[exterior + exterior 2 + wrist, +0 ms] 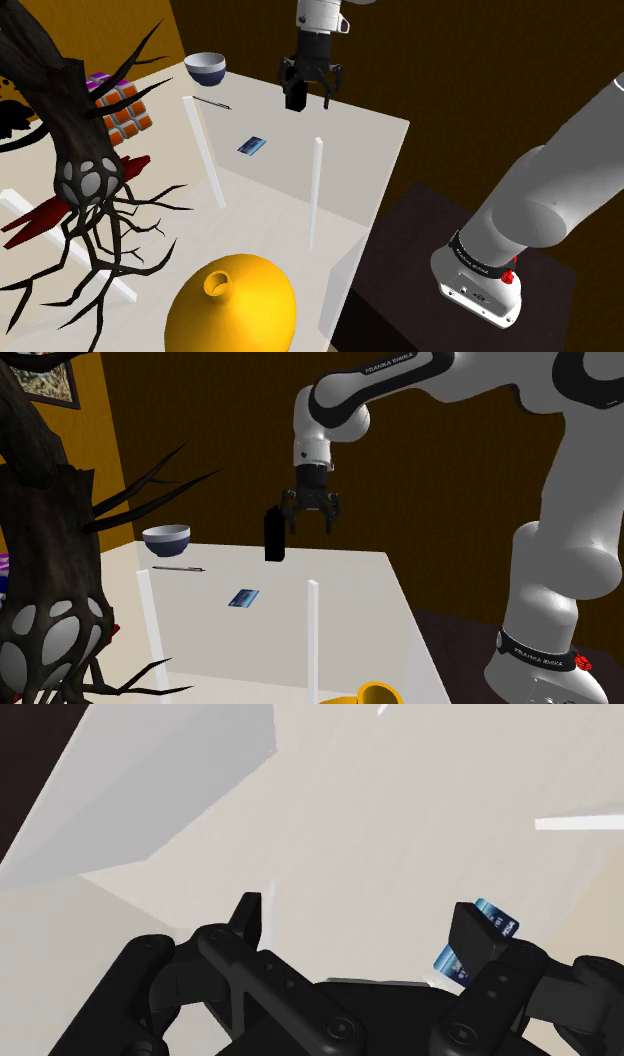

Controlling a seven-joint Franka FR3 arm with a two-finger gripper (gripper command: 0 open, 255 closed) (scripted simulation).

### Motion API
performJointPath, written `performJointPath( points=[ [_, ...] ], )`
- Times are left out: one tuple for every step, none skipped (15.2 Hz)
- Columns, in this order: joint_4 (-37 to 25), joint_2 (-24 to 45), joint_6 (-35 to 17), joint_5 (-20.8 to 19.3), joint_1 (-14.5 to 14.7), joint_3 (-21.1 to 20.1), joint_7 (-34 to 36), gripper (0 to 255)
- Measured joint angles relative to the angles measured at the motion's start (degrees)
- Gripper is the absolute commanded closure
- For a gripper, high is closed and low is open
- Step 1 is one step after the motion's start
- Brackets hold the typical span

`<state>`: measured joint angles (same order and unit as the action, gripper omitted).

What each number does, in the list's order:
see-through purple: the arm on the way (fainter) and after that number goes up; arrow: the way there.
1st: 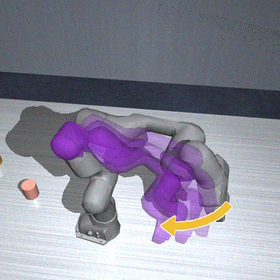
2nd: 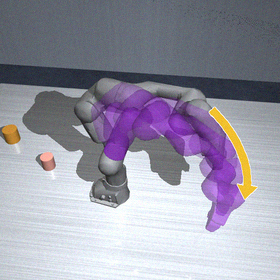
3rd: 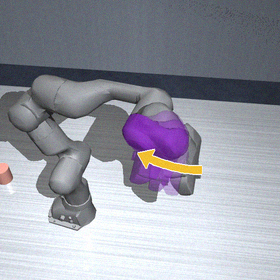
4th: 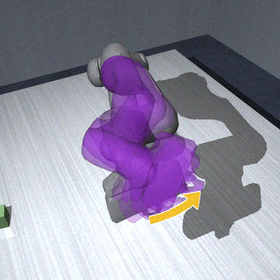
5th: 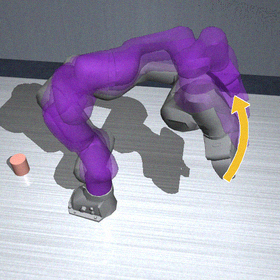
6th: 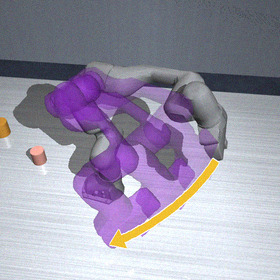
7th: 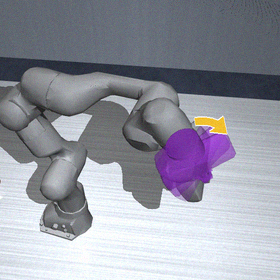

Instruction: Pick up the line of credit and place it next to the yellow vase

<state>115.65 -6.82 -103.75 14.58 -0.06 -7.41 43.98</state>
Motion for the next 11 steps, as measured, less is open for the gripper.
performJointPath(
  points=[
    [-2.15,2.55,0.1,0.81,-0.03,-0.04,1.5,0],
    [-3.76,5.0,-0.35,1.73,0.15,-0.29,3.25,0],
    [-5.03,7.19,-0.75,2.63,0.08,-0.23,4.43,0],
    [-6.74,9.65,-1.13,3.53,0.16,-0.31,5.9,0],
    [-7.73,11.53,-1.63,4.52,0.29,-0.41,7.36,0],
    [-9.48,13.83,-1.84,5.43,0.35,-0.45,8.76,0],
    [-11.13,16.34,-2.38,6.37,0.41,-0.47,10.04,0],
    [-12.35,18.04,-2.48,7.38,0.45,-0.5,11.4,0],
    [-13.58,19.94,-2.9,8.38,0.53,-0.56,12.69,0],
    [-16.47,22.78,-2.57,9.19,0.53,-0.53,14.13,0],
    [-18.74,25.32,-2.59,10.08,0.53,-0.51,15.45,0]
  ],
)
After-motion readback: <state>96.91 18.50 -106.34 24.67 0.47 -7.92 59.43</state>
